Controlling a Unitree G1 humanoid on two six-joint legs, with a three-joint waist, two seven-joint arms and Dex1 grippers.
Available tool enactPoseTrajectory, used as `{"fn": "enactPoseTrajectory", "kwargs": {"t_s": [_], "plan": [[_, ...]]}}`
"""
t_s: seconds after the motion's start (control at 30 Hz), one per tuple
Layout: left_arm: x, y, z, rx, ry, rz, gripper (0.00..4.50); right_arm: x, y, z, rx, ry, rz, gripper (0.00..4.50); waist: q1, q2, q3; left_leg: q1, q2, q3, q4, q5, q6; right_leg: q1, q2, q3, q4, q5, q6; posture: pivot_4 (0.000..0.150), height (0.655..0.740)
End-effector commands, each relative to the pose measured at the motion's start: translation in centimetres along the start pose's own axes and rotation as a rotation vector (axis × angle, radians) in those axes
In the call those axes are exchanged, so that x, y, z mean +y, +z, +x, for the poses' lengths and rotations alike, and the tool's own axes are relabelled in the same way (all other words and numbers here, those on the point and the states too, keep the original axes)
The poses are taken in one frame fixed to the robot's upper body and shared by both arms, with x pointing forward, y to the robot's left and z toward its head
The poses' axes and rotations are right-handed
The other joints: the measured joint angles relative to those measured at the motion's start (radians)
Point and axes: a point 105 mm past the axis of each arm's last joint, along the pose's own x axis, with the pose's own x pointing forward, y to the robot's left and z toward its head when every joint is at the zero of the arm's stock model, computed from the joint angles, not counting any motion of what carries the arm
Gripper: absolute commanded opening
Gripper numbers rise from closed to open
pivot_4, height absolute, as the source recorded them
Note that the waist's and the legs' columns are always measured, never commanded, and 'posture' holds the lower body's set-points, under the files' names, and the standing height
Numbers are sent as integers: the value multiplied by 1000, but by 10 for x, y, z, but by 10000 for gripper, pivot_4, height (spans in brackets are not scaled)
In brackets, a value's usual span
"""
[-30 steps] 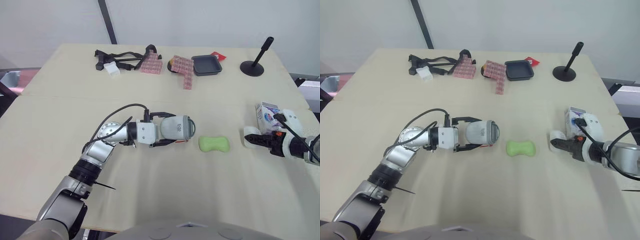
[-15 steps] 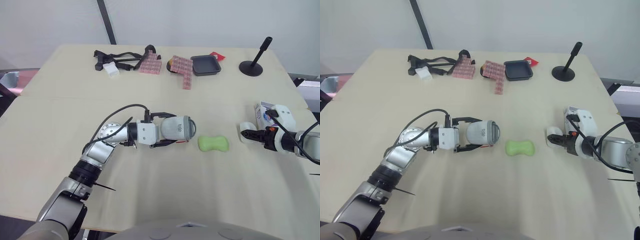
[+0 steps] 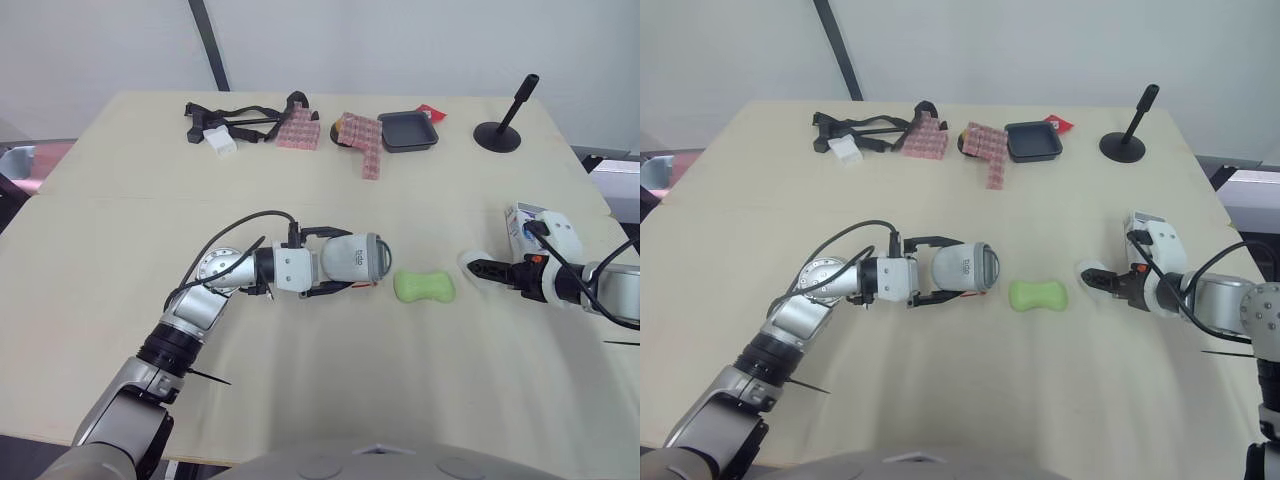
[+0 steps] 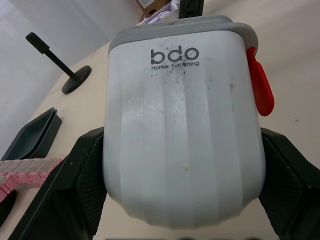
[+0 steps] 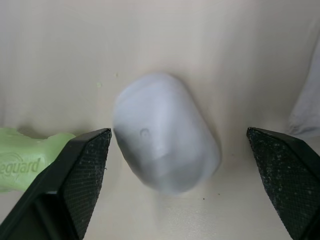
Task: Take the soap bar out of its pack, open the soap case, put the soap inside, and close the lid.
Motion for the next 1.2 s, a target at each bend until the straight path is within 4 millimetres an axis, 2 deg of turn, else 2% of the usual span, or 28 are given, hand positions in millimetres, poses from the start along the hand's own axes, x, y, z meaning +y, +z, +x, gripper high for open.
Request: {"fn": "enactPoseTrajectory", "kwargs": {"t_s": [0.03, 0.3, 0.47, 0.6, 0.73, 0.83, 0.93, 1.2], "plan": [[3, 6, 0, -19, 5, 31, 34749, -2, 6, -8, -30, -9, -2, 44828, 1, 0, 0, 0, 0, 0, 0, 0, 0, 0, 0, 0, 0, 0, 0, 1500, 7400], [2, 6, 0, -20, -1, 30, 34749, 2, 4, -25, -45, 32, -28, 44828, 6, 0, 0, 0, 0, 0, -1, 0, 0, 0, 0, 0, -1, 0, 0, 1500, 7400], [3, 6, 0, -20, -3, 31, 34749, 23, 9, -44, -91, 180, -118, 44828, 6, 0, 0, 0, 1, 0, -2, 0, 0, 0, 0, 0, -2, 0, 0, 1500, 7400], [4, 7, 0, -29, -4, 24, 34749, 54, 9, -58, -208, 395, -301, 44828, 6, 0, 0, 0, 3, 0, -2, 0, 0, 0, 0, 0, -2, 0, 0, 1500, 7400], [4, 6, -1, -30, -7, 13, 34749, 59, 5, -58, -364, 459, -502, 44828, 5, -1, 0, -1, 4, 0, -1, -1, 1, -1, 0, -1, -2, 0, 0, 1500, 7400], [5, 5, -1, -26, -7, 8, 34749, 61, -12, -55, -395, 511, -738, 44828, 0, 0, 0, -2, 3, 1, 0, -1, 2, -2, -1, -1, -1, 0, 0, 1500, 7400], [6, 3, -3, -19, -8, 3, 34749, 63, -31, -51, -431, 569, -890, 44828, -8, -1, 0, -3, 4, 1, 0, -4, 8, -3, -1, -1, 0, 0, -1, 1500, 7400], [8, -1, -6, 13, -19, -28, 34749, 56, -74, -38, -482, 619, -979, 44828, -22, 0, 0, -6, 4, 0, 3, -4, 11, -6, -2, -1, 3, -2, -3, 1500, 7400]]}}
